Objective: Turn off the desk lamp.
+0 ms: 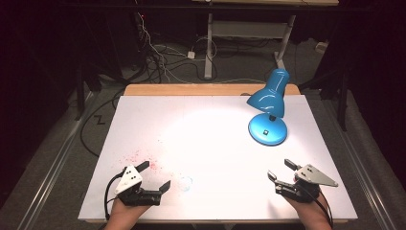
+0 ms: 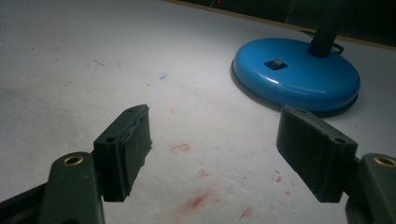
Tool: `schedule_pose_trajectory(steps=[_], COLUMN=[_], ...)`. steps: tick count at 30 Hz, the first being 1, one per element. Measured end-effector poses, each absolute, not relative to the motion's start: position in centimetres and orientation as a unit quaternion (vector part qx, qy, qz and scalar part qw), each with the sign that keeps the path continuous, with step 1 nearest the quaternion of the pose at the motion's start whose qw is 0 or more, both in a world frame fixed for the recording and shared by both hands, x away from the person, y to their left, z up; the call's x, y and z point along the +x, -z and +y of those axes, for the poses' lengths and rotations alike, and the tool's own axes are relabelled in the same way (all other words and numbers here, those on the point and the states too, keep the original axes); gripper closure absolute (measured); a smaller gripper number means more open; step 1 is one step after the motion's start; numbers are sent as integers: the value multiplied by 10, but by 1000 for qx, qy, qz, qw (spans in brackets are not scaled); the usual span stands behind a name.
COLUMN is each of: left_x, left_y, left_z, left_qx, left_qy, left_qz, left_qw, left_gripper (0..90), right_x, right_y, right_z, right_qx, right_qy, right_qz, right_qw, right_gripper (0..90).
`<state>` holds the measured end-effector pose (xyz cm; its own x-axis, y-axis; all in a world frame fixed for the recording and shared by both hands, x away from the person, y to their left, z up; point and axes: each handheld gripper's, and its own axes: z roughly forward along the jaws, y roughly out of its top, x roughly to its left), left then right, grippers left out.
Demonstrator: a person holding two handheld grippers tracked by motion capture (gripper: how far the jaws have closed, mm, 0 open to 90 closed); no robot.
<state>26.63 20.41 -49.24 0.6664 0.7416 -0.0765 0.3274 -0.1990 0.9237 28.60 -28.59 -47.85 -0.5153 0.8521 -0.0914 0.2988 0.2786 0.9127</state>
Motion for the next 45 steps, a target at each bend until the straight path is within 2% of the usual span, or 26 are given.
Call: schedule_pose_trajectory(steps=[3, 5, 10, 11, 15, 31, 33, 45], left_x=[266, 266, 266, 266, 266, 266, 266, 266], left_y=[492, 492, 493, 493, 493, 493, 493, 493], left_z=[204, 204, 202, 202, 202, 201, 201, 203], left_qx=[749, 749, 751, 752, 752, 752, 752, 750], left_qy=[-198, -198, -196, -195, -195, -194, -194, -192], left_qz=[357, 356, 353, 352, 352, 351, 351, 352], left_qw=[523, 523, 522, 523, 522, 523, 523, 526], left_gripper=[0, 0, 0, 0, 0, 0, 0, 0], right_x=[286, 286, 287, 287, 287, 287, 289, 292], right_y=[479, 479, 480, 480, 479, 475, 474, 474], right_z=[-286, -287, -288, -288, -289, -286, -285, -287], right_qx=[389, 390, 395, 395, 391, 398, 404, 409], right_qy=[-456, -457, -456, -456, -460, -460, -455, -456], right_qz=[741, 741, 741, 741, 742, 738, 737, 735], right_qw=[301, 299, 296, 296, 290, 292, 294, 291], right_gripper=[309, 366, 421, 468, 555, 829, 892, 900])
